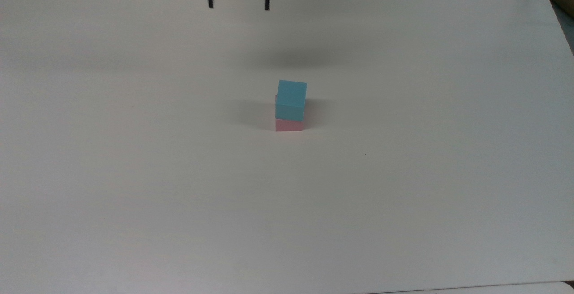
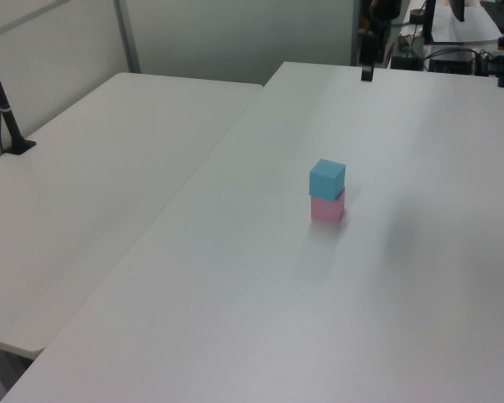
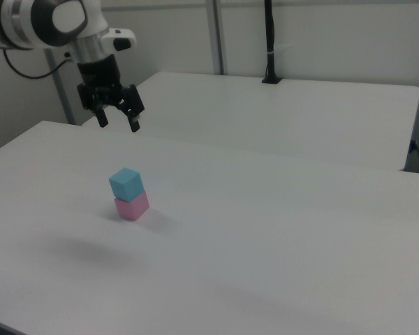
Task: Put blue cube on pink cube
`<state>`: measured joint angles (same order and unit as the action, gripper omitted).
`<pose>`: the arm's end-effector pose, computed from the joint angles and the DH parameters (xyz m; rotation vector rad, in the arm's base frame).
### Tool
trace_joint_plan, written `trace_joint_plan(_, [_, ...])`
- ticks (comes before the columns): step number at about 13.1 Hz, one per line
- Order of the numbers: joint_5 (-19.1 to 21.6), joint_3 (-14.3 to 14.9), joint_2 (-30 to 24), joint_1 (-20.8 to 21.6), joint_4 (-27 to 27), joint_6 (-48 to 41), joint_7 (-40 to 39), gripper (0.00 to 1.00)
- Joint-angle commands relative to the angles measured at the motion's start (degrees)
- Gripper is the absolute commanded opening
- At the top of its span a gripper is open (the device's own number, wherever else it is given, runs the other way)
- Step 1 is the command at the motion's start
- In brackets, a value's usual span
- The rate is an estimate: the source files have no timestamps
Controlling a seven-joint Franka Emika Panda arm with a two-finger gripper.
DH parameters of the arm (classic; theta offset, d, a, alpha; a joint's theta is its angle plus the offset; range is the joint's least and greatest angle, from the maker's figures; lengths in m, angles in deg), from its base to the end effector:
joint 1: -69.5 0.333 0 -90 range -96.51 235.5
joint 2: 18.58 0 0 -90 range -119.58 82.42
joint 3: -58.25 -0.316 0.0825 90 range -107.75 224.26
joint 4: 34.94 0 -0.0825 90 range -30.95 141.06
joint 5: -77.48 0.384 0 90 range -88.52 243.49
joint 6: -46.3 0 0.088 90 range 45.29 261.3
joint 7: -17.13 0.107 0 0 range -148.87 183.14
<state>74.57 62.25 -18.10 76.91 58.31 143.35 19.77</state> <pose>0.5670 0.0291 0.6041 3.0920 0.0282 0.0937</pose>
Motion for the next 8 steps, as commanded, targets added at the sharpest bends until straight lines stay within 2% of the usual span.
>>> trace_joint_plan(1, [1.42, 0.41, 0.31, -2.66, -2.81, -5.47, -1.84, 1.00])
trace_joint_plan(4, [1.33, 0.49, -0.83, -4.95, -2.73, -6.09, -1.93, 1.00])
trace_joint_plan(8, [0.98, 0.58, -0.92, -4.96, -2.81, -6.27, -1.84, 1.00])
